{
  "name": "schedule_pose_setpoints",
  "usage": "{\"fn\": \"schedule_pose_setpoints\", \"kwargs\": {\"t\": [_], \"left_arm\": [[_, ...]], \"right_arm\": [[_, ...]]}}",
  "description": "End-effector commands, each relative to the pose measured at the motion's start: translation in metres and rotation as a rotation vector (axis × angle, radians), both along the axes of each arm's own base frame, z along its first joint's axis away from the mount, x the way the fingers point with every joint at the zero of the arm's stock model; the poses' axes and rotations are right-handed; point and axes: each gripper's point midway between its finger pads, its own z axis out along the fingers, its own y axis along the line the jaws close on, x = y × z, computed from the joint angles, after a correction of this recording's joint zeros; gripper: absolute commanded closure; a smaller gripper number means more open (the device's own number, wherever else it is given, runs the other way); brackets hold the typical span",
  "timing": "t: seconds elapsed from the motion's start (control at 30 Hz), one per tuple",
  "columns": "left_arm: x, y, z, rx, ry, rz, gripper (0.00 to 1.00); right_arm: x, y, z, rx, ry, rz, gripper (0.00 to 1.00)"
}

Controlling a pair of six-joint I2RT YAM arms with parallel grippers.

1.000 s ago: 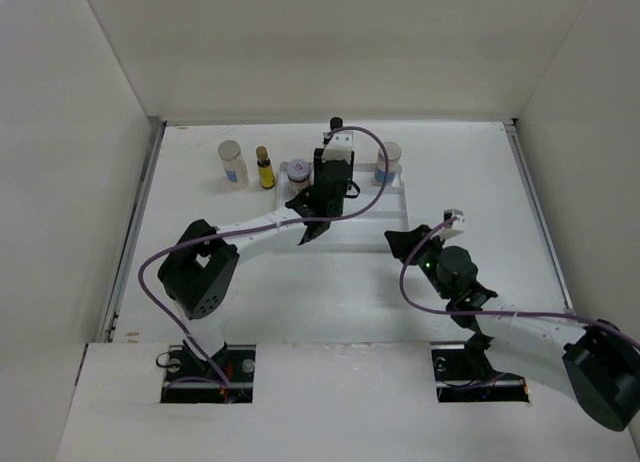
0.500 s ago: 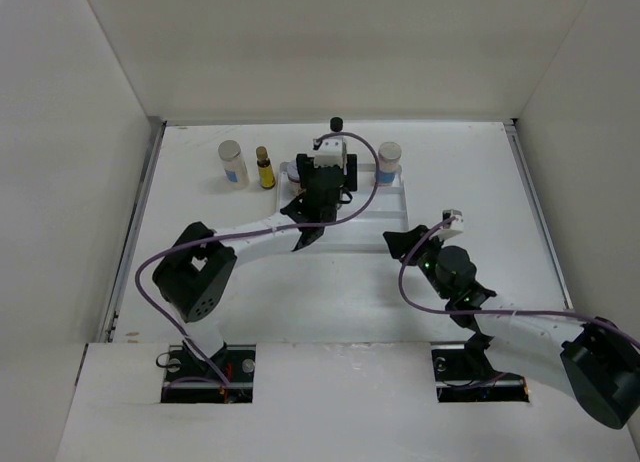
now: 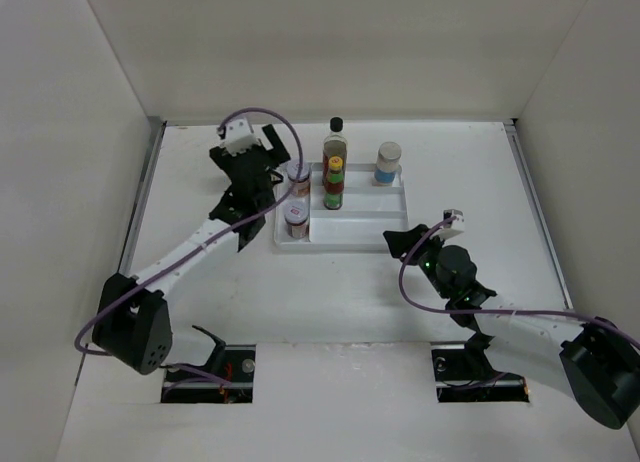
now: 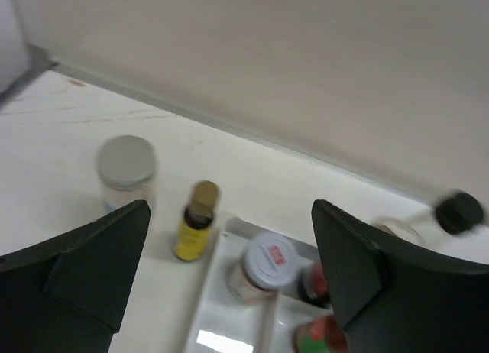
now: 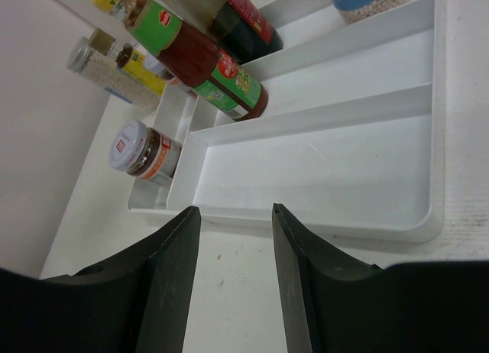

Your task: Organize the condiment bottles

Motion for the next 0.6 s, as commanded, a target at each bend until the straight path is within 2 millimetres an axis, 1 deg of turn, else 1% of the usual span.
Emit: {"fn": "schedule_pose_setpoints", "kwargs": {"t": [0.0, 0.07, 0.13, 0.23, 0.33, 0.43, 0.57], "left_arm": [[0.014, 0.043, -0.010, -0.025, 0.080, 0.100, 0.12], [0.029, 0.066, -0.016, -0.014, 0.110, 0.157, 0.12], [0.044, 0.081, -0.025, 0.002, 0.147, 0.192, 0.11], [0.065, 0.086, -0.037, 0.017, 0.202, 0.195, 0.11], [0.081, 0.094, -0.049, 0.029, 0.235, 0.218, 0.11], [0.095, 0.104, -0.060, 0.034, 0.260, 0.239, 0.11], [0.110, 0.106, -0.070, 0.038, 0.294, 0.230, 0.12]], "right_arm": [[0.003, 0.003, 0.017, 0.039, -0.037, 0.003, 0.50], [0.003, 0.003, 0.016, 0.039, -0.036, 0.004, 0.50], [0.004, 0.002, 0.016, 0.034, -0.037, -0.005, 0.49], [0.005, 0.003, 0.012, 0.026, -0.025, -0.003, 0.49], [0.006, 0.004, 0.012, 0.022, -0.027, -0.003, 0.48], [0.006, 0.004, 0.010, 0.016, -0.022, -0.001, 0.48], [0.006, 0.009, 0.011, 0.014, -0.022, 0.015, 0.48]]}}
